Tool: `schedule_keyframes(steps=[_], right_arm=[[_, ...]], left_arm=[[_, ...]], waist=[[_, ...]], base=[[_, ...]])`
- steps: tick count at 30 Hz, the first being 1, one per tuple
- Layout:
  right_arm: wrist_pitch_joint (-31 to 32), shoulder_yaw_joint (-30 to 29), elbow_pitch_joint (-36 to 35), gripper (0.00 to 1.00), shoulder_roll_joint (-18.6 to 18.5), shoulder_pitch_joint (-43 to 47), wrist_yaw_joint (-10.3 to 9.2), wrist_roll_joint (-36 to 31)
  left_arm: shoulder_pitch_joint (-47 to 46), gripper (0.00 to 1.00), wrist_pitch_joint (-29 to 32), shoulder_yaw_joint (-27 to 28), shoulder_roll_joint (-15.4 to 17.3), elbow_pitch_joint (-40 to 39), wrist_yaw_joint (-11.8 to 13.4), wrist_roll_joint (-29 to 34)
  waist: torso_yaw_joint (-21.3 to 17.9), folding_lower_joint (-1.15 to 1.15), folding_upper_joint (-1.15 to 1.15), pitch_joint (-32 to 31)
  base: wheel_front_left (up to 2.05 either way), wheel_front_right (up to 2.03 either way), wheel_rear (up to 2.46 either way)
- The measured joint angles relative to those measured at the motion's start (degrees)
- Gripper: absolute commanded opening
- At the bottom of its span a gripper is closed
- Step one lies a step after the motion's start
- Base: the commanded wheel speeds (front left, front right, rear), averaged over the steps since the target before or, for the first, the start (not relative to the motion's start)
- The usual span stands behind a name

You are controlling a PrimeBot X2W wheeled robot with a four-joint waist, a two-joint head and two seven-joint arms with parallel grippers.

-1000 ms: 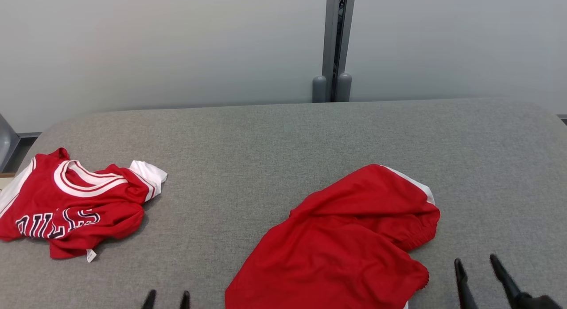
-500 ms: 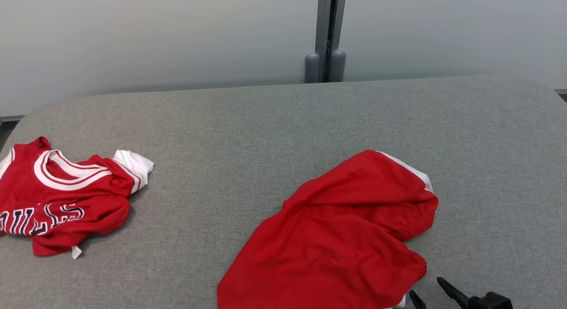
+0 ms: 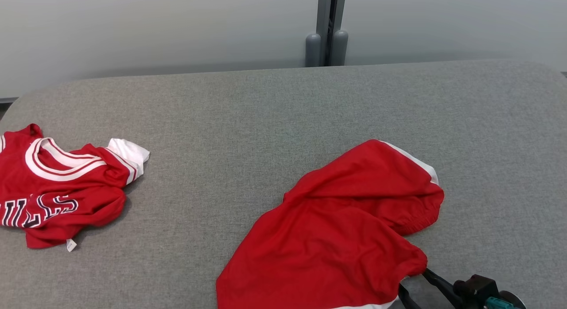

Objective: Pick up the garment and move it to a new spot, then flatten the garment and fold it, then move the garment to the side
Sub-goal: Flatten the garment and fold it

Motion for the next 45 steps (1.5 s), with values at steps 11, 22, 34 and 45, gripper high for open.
schedule_keyframes(steps=[11,22,34,45], right_arm=[[0.0,3.2,-0.6,0.97,-0.5,-1.6,0.00,2.9],[0.0,2.3,-4.8,0.00,-1.8,-1.5,0.00,3.9],[0.0,-0.8,-14.2,0.00,-12.2,7.2,0.00,12.0],[5.7,-3.8,-30.2,0.00,-25.0,10.5,0.00,25.9]], left_arm=[[-2.0,1.00,-1.3,-1.4,-0.4,2.7,-0.1,-1.7],[-3.7,0.00,-1.4,-4.2,-0.1,4.9,0.0,-4.7],[-0.3,0.00,1.7,-2.5,2.5,-3.2,0.1,-12.2],[1.5,0.00,7.3,-0.1,4.6,-26.8,3.6,-15.4]], waist=[[0.5,0.00,0.00,1.6],[0.4,0.00,0.00,2.2],[-2.0,0.00,0.00,1.7],[-5.2,0.00,0.00,3.4]], base=[[0.00,0.00,0.00],[0.00,0.00,0.00],[0.00,0.00,0.00],[0.00,0.00,0.00]])
